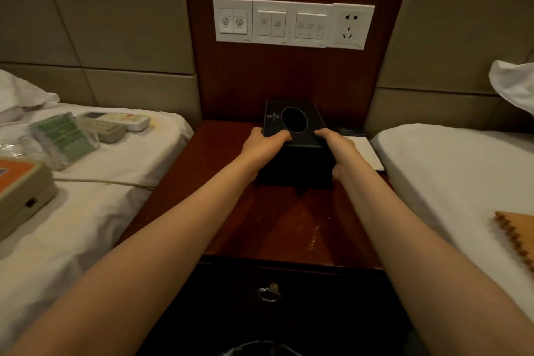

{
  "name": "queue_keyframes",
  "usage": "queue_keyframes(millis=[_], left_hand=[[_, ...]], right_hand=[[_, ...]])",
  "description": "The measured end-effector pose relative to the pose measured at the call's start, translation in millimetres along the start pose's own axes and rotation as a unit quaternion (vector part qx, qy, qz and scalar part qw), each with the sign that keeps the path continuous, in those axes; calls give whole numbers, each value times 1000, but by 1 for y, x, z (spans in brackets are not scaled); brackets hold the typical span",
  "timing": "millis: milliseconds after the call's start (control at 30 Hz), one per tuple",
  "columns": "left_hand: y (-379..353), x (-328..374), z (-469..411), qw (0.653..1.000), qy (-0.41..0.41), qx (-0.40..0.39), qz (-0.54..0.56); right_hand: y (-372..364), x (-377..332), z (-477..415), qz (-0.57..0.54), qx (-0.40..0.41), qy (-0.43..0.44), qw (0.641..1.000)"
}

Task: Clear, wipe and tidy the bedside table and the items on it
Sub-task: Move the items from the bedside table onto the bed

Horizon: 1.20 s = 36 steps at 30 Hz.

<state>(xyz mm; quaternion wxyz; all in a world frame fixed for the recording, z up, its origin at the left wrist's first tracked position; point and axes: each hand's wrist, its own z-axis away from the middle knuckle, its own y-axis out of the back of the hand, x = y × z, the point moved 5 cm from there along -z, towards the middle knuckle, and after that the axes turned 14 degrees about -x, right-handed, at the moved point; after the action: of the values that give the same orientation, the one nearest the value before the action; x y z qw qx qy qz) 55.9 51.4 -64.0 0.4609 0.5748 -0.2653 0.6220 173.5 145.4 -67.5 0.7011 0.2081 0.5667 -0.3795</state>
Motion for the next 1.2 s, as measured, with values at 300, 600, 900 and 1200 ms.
queue_keyframes(millis=[300, 600, 900, 1200], left_hand=[[26, 15, 44, 996, 13, -16, -90], [40, 48, 130, 860, -79, 62, -501], [83, 42, 216, 816, -28, 155, -556], [144, 31, 322, 777, 60, 255, -572]], right_hand=[[-20, 4, 39, -77, -57, -12, 995], [-73, 7, 91, -60, -129, 36, 989], [-150, 34, 144, -72, -233, -7, 970], [-246, 50, 211, -68, -399, -4, 914]])
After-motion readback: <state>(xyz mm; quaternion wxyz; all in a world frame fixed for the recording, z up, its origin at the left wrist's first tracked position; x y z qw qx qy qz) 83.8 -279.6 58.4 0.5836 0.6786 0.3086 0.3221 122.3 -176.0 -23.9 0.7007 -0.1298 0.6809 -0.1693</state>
